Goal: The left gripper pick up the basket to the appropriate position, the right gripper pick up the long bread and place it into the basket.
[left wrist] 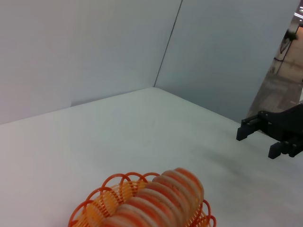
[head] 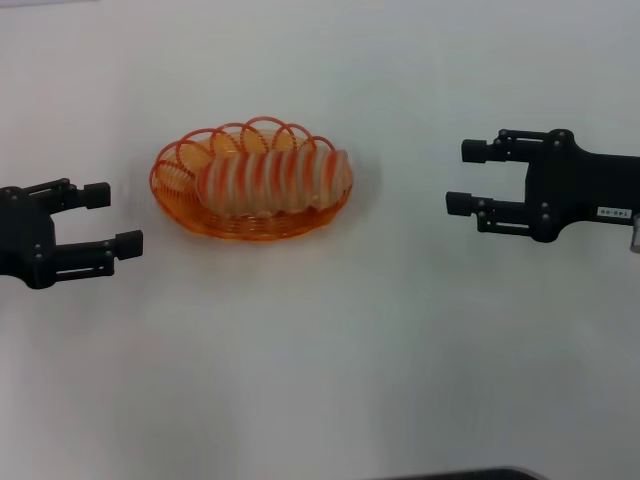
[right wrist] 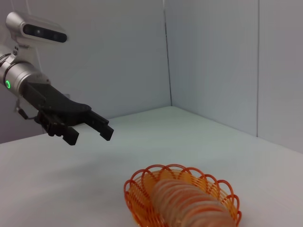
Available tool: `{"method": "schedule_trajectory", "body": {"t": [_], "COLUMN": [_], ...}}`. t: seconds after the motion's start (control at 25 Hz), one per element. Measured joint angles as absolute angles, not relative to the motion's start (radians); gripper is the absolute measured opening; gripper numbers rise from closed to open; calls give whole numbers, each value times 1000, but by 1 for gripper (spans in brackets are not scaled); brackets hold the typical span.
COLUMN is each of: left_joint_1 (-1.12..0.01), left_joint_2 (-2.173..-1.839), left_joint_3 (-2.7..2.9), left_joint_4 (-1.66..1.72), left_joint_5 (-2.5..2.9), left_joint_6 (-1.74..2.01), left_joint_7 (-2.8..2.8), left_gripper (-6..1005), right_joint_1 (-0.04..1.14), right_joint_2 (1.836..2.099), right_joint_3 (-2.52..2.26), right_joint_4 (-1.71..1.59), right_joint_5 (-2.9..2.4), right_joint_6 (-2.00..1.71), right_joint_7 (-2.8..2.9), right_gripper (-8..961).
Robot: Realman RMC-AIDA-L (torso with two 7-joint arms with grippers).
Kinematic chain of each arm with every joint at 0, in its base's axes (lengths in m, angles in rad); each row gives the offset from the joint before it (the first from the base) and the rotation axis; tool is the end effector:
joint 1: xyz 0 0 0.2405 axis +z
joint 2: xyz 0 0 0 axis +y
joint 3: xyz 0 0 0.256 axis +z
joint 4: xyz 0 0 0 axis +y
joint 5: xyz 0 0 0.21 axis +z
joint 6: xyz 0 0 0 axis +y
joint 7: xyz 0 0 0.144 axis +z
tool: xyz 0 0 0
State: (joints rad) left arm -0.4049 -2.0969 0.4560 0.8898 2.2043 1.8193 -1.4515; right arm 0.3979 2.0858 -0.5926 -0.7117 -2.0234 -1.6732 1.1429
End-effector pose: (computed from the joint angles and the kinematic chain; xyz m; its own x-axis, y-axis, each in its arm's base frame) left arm -0.2994 0.2782 0.0466 0.7744 0.4228 0.4706 0.5356 -0.8342 -0.1317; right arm 0.2956 0.2887 0.0166 0.8378 -0.1921 -0.5111 -0.3583 -0.8998 -0.2490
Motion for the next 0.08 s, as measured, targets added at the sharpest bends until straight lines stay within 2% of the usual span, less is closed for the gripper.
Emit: {"method": "schedule_trajectory", "body": {"t": [0.08], "left_joint_1": [-405], "left_joint_2": [-2097], "left_joint_3": [456], "left_joint_4": [890], "left_joint_5": [2204], "left_joint_6": [1820], "left_joint_7": [-1452], "left_gripper": [843], "right_joint_1": [400], "right_joint_2": [2086], "right_joint_3": [-594], "right_joint_4": [-712], "right_joint_5": [-2023], "right_joint_6": [-1672], "right_joint_7": [1143], "right_gripper": [686]}}
